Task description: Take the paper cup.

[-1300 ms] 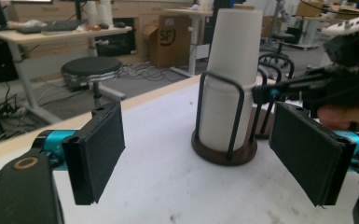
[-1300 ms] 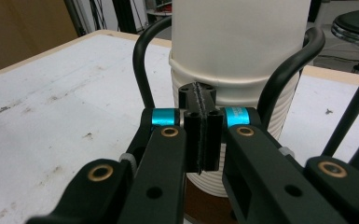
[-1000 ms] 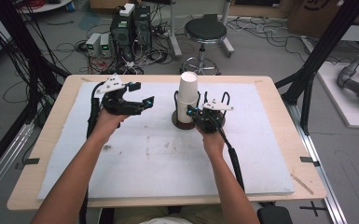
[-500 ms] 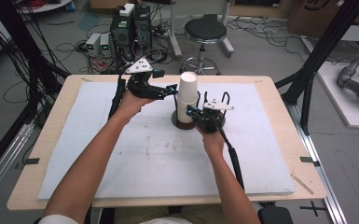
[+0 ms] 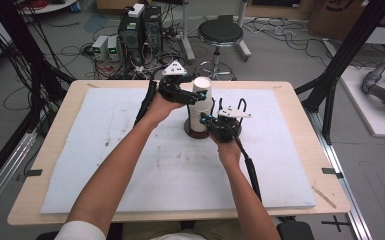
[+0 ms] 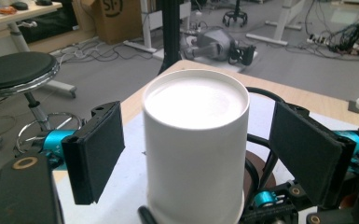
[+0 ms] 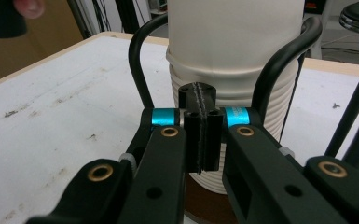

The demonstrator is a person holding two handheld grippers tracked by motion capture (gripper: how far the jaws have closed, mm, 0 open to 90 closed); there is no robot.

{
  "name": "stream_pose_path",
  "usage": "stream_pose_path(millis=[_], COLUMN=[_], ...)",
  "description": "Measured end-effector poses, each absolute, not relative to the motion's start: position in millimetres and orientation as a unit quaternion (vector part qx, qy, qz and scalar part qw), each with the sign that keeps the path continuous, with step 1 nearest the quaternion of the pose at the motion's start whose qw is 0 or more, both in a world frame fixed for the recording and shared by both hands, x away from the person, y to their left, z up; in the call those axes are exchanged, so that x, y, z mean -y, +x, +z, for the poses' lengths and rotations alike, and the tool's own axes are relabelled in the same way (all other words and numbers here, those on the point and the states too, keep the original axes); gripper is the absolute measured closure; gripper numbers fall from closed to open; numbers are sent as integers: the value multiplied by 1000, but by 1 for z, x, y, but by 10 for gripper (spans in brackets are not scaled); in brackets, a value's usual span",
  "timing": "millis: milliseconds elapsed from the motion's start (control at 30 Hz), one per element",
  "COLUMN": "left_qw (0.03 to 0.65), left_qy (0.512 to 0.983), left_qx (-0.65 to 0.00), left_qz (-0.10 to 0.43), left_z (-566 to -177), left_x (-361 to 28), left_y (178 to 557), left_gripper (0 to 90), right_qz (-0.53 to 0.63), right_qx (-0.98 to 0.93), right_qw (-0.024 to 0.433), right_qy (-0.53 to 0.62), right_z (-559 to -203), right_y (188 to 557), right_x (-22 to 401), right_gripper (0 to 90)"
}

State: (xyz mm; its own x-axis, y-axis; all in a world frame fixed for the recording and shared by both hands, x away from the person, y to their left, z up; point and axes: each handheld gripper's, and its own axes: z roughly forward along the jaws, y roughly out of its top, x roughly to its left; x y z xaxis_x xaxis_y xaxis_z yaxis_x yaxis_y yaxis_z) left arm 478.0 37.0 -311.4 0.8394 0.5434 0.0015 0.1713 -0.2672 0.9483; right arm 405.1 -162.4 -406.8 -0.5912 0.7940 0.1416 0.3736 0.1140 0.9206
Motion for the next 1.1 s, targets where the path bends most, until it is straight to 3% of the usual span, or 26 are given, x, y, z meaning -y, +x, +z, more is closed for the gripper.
stream_pose_path(millis=[367, 567, 1100], left_qw=[543, 545, 557], left_qy=[787, 786, 777], left_qx=[-236, -235, -229], left_qz=[173, 174, 183], left_z=[-314, -314, -308], left_x=[-18, -22, -23], left_y=[483, 485, 482], left_gripper=[215, 323, 348], right_qz=[526, 526, 528], right_qx=[-722, -723, -722], right_qw=[197, 193, 189], right_qy=[403, 404, 405], right_z=[-406, -407, -407], right_y=[406, 406, 407], right_x=[163, 163, 164], right_gripper=[900, 900, 900])
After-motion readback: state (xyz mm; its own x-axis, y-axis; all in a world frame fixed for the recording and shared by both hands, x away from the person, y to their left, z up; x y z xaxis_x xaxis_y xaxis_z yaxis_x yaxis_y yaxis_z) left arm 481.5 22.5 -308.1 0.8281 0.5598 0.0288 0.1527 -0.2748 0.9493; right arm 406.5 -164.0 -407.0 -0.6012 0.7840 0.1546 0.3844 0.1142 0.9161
